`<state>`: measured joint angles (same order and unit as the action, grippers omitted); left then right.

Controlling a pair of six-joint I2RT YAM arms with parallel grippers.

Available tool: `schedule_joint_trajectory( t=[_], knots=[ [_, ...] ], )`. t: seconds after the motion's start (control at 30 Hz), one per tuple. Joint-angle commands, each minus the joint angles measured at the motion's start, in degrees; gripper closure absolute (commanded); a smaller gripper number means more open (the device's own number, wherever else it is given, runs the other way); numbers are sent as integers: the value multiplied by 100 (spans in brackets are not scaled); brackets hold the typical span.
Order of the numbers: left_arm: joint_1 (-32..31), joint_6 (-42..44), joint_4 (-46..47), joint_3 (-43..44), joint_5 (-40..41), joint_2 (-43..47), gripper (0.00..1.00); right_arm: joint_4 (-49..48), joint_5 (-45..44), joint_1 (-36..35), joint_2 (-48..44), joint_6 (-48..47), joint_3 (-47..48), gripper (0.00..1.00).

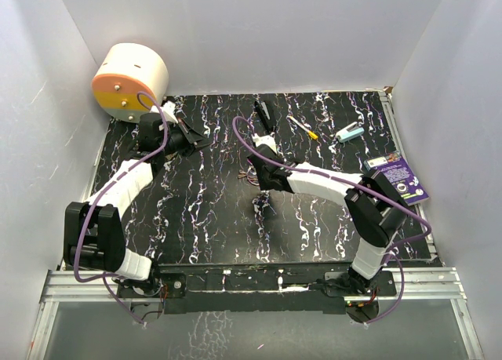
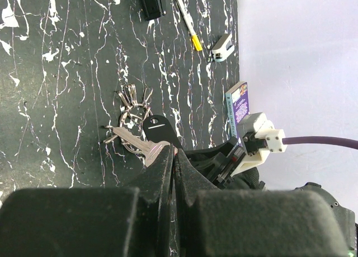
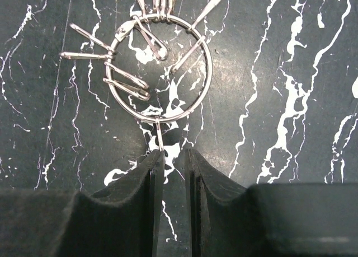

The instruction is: Put the keys on the keyring

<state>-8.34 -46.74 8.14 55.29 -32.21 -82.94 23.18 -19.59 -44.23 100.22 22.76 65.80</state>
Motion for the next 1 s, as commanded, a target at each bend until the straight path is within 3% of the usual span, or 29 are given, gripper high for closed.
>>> schedule_joint_trajectory(
  t=[0.0, 0.67, 0.83, 0.97],
  knots=[
    [60, 10, 131, 11, -136, 129, 100, -440, -81, -5, 118, 79, 38, 73],
    [131, -2, 196, -70, -102, 181, 100, -808, -39, -7, 495, 48, -202, 74],
    [157, -2, 205, -83, -101, 199, 100, -849, -59, -8, 516, 65, -268, 90],
    [179, -9, 244, -111, -93, 212, 100, -746, -134, -14, 448, 103, -316, 92]
  ],
)
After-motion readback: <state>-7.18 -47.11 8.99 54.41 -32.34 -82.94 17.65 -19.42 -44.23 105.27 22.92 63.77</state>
